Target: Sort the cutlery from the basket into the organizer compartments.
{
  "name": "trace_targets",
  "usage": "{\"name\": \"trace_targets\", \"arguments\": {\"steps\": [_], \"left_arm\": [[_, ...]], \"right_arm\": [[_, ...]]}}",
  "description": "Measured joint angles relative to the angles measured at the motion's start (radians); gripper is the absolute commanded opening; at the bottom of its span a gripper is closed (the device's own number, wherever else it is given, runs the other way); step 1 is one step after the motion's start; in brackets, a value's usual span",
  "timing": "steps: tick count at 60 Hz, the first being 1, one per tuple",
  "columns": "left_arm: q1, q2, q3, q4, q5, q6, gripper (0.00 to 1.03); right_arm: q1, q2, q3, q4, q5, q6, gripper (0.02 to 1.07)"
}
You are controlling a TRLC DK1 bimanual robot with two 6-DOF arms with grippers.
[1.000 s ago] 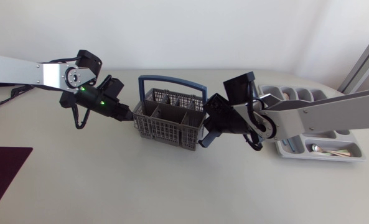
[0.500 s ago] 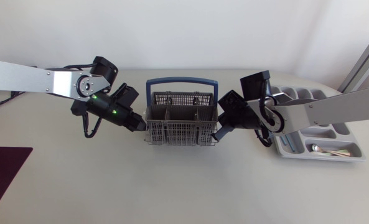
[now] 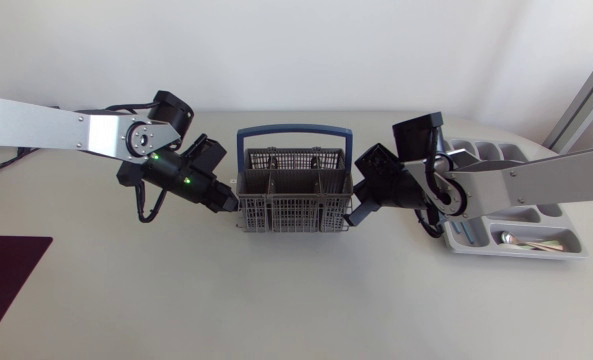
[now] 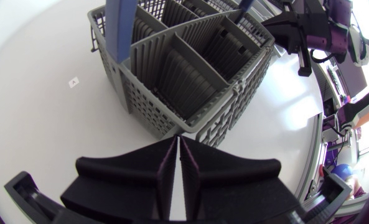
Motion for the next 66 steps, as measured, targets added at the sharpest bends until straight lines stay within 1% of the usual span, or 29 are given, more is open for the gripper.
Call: {"name": "trace_targets", "arguments": {"steps": [11, 16, 32, 48, 56, 61, 64, 66], "left_arm": [[0.04, -0.008, -0.007, 0.005, 0.013, 0.0, 0.08], [0.055, -0.021, -0.007, 0.01, 0.013, 0.0, 0.08], [0.057, -0.047, -0.026, 0.011, 0.013, 0.0, 0.08], [0.102, -0.097, -0.068, 0.011, 0.013, 0.001, 0.08], [0.109, -0.169, -0.095, 0.011, 0.013, 0.001, 0.08], [0.111, -0.217, -0.123, 0.012, 0.013, 0.001, 0.09], [0.116, -0.249, -0.143, 0.011, 0.013, 0.001, 0.13], [0.121, -0.274, -0.157, 0.011, 0.013, 0.001, 0.17]], "right_arm": [[0.029, -0.017, -0.031, 0.0, 0.0, -0.004, 0.12], [0.048, -0.021, -0.044, -0.003, 0.02, -0.004, 0.12], [0.053, -0.029, -0.049, -0.008, 0.055, -0.004, 0.12], [0.035, -0.117, -0.081, -0.02, 0.114, -0.007, 0.12], [0.024, -0.216, -0.114, -0.041, 0.143, -0.008, 0.12], [0.023, -0.284, -0.146, -0.045, 0.172, -0.008, 0.13], [0.019, -0.32, -0.161, -0.051, 0.187, -0.007, 0.14], [0.016, -0.348, -0.171, -0.054, 0.196, -0.008, 0.17]]}}
